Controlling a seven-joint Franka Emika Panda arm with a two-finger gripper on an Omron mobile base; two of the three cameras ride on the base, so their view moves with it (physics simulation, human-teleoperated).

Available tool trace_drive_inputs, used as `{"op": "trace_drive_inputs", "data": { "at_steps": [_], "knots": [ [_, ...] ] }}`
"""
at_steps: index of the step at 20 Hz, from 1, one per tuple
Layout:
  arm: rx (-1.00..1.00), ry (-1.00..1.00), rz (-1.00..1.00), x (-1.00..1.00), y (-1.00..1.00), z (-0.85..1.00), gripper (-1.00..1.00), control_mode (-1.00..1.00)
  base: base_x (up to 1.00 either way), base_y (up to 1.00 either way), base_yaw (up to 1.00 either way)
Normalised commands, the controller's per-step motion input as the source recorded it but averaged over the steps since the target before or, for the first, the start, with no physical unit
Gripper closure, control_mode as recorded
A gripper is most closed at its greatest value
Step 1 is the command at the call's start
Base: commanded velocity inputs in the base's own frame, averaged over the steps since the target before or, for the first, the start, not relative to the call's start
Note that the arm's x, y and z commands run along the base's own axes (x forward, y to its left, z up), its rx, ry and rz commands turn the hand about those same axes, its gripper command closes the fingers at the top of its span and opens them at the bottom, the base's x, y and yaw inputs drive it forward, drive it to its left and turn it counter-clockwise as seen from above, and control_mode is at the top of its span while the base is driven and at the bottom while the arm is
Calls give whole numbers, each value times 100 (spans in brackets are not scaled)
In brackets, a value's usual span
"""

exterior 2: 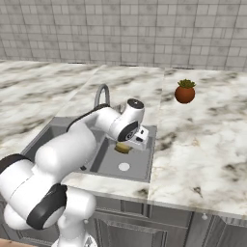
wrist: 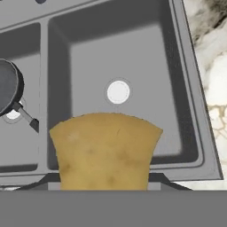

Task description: Pick the pan and sponge and place them into the sink. Then turn on the water.

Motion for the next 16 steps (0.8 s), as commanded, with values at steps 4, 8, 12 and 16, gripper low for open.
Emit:
{"op": "trace_drive_inputs", "data": {
  "at_steps": [4,8,12,16],
  "knots": [
    [0,0,0,0,63,13,100,-100,0,0,0],
    [0,0,0,0,55,6,100,-100,0,0,0],
    [0,0,0,0,50,1,100,-100,0,0,0],
    [0,0,0,2,38,0,100,-100,0,0,0]
  ]
}}
